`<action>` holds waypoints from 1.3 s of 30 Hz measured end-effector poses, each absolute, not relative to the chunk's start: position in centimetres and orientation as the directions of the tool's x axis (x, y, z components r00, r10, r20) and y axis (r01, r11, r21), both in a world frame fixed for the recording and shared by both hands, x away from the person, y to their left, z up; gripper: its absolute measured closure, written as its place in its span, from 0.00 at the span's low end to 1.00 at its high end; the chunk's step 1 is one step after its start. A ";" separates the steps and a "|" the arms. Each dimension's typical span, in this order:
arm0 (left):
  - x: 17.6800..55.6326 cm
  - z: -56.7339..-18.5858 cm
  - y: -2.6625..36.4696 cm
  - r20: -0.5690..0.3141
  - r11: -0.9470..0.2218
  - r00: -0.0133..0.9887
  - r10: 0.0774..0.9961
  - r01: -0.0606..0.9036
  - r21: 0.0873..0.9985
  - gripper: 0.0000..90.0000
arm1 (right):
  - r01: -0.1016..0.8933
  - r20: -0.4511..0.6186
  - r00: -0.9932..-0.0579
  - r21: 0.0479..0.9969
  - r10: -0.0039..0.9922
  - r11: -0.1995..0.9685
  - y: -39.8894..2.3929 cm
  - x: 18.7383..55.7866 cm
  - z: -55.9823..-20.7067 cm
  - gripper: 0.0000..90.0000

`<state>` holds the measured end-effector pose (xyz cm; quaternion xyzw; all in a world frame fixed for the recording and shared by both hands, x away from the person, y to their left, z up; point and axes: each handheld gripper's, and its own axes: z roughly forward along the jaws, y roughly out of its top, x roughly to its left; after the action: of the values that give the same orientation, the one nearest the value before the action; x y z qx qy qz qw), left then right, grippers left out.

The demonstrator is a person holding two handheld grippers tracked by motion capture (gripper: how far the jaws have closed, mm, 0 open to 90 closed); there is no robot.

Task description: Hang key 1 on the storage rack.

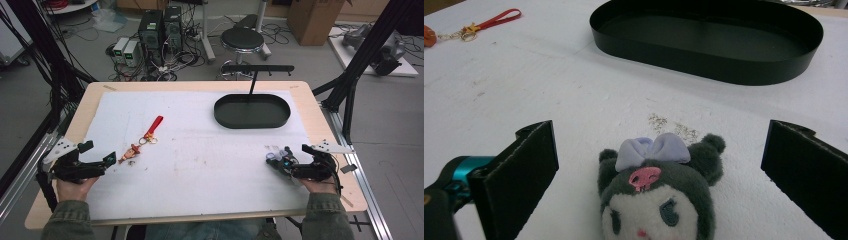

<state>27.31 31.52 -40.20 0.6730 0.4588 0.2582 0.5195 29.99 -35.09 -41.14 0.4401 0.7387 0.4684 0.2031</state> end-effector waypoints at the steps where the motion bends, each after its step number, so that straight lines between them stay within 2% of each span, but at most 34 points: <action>1: 27.3 -40.2 31.5 -0.129 -0.040 0.446 0.886 0.350 0.936 0.02 | 0.460 0.111 -0.529 0.871 0.841 0.174 -35.1 30.0 -41.1 0.01; 22: 27.5 -40.3 31.4 -0.135 -0.040 0.456 0.880 0.353 0.935 0.02 | 0.463 0.090 -0.534 0.863 0.841 0.202 -34.9 30.2 -41.5 0.01; 35: 28.4 -39.5 29.7 -0.079 -0.143 0.472 0.878 0.416 0.898 0.02 | 0.469 0.103 -0.522 0.864 0.847 0.183 -35.1 30.0 -41.4 0.01; 39: 29.4 -39.4 29.1 -0.089 -0.154 0.484 0.870 0.439 0.885 0.02 | 0.466 0.096 -0.527 0.863 0.844 0.193 -35.1 30.1 -41.5 0.01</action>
<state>29.35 29.13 -39.40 0.7236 0.4523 0.2308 0.4674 30.12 -35.08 -41.48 0.4402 0.7442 0.4581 0.2061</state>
